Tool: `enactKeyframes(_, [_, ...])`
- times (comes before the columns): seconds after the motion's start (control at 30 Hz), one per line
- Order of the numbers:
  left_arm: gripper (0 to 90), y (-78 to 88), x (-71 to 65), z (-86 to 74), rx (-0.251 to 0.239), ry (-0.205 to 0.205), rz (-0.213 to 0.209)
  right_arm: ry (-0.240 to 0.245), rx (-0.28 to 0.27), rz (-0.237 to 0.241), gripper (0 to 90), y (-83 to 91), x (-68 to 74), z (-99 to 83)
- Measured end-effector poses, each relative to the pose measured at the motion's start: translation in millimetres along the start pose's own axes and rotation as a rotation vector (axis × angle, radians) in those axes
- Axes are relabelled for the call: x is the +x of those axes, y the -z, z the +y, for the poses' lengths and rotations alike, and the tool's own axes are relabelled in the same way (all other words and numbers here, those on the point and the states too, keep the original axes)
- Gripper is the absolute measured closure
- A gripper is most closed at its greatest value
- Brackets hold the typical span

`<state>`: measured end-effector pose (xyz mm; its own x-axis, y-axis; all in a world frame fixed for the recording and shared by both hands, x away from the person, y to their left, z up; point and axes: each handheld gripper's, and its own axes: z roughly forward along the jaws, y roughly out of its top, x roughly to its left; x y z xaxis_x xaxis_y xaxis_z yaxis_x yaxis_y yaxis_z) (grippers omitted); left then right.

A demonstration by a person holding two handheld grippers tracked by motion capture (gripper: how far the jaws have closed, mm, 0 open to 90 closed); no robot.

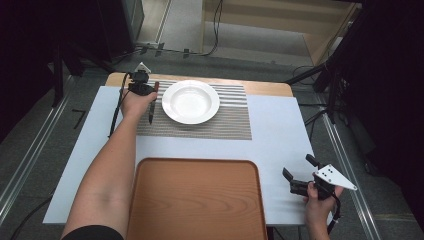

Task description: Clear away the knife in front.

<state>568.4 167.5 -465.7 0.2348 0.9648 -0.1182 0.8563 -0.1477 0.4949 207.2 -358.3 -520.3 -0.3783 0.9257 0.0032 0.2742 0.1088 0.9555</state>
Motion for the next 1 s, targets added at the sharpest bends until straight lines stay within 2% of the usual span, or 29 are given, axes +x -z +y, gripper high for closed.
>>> enactKeyframes(0.23, [68.8, -6.8, -3.9, -1.0, 0.007, 0.001, 0.011, -0.001, 0.0, 0.001, 0.0, 0.0, -0.1, -0.1])
enactKeyframes(0.37, [70.0, -11.9, -7.3, -2.7, 0.011, -0.006, 0.042, -0.004, -0.001, -0.001, 0.0, 0.1, -0.2, -0.1])
enactKeyframes(0.43, [73.1, -12.6, -9.5, -2.7, 0.011, -0.016, 0.071, -0.006, -0.002, 0.001, 0.0, 0.1, -0.4, -0.2])
enactKeyframes(0.53, [76.0, -12.4, -12.5, -3.6, 0.016, -0.064, 0.094, -0.005, -0.002, 0.001, 0.0, -0.1, -0.4, -0.2])
enactKeyframes(1.0, [76.5, -4.8, -11.2, -8.6, 0.015, -0.064, 0.064, -0.007, -0.004, 0.003, 0.0, 0.0, -0.9, -0.3])
